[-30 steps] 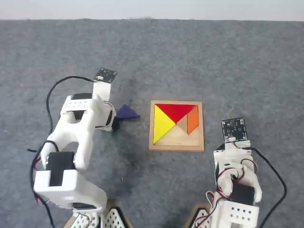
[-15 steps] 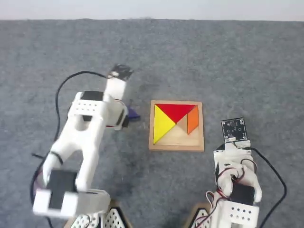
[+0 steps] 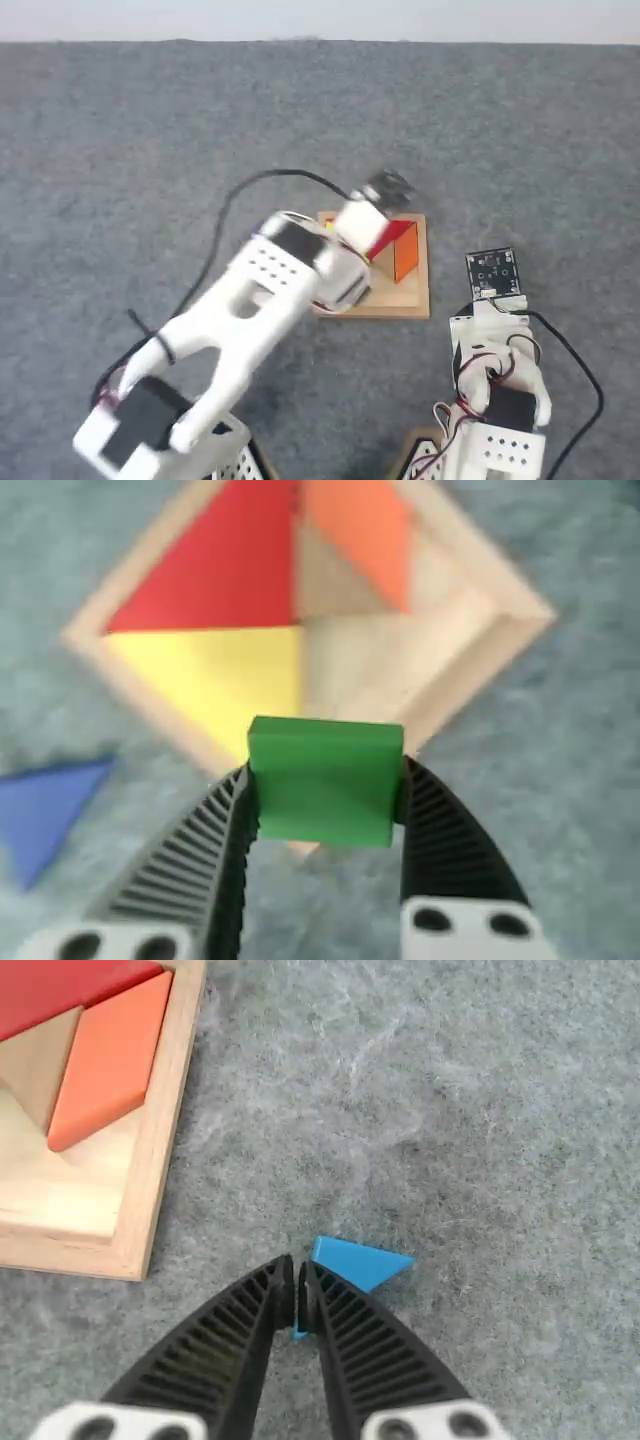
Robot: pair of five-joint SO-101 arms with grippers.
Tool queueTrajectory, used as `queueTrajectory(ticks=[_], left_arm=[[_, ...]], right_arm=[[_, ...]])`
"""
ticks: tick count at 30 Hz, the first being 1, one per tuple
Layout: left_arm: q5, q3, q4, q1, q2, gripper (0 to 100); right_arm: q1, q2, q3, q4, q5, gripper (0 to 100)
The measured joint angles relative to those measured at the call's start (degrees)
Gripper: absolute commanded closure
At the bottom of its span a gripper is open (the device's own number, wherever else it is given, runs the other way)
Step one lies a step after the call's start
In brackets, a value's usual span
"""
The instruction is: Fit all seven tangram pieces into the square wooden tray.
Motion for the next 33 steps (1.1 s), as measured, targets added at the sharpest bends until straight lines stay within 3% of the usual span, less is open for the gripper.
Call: queueTrajectory(ticks=[11, 15, 22, 33], left_arm=[[1.8, -5.9, -5.4, 2.8, 12.7, 87], [1.8, -7.0, -5.4, 3.7, 13.6, 86], [2.2, -7.1, -5.4, 3.8, 14.0, 75], [2.2, -7.1, -7.0, 3.8, 14.0, 76]], right_arm=[[0.0, 0.0, 0.0, 0.0, 0.0, 97.8], [0.0, 0.0, 0.0, 0.0, 0.0, 97.8], [0.0, 0.0, 0.0, 0.0, 0.0, 97.8], [0.0, 0.0, 0.0, 0.0, 0.0, 97.8]])
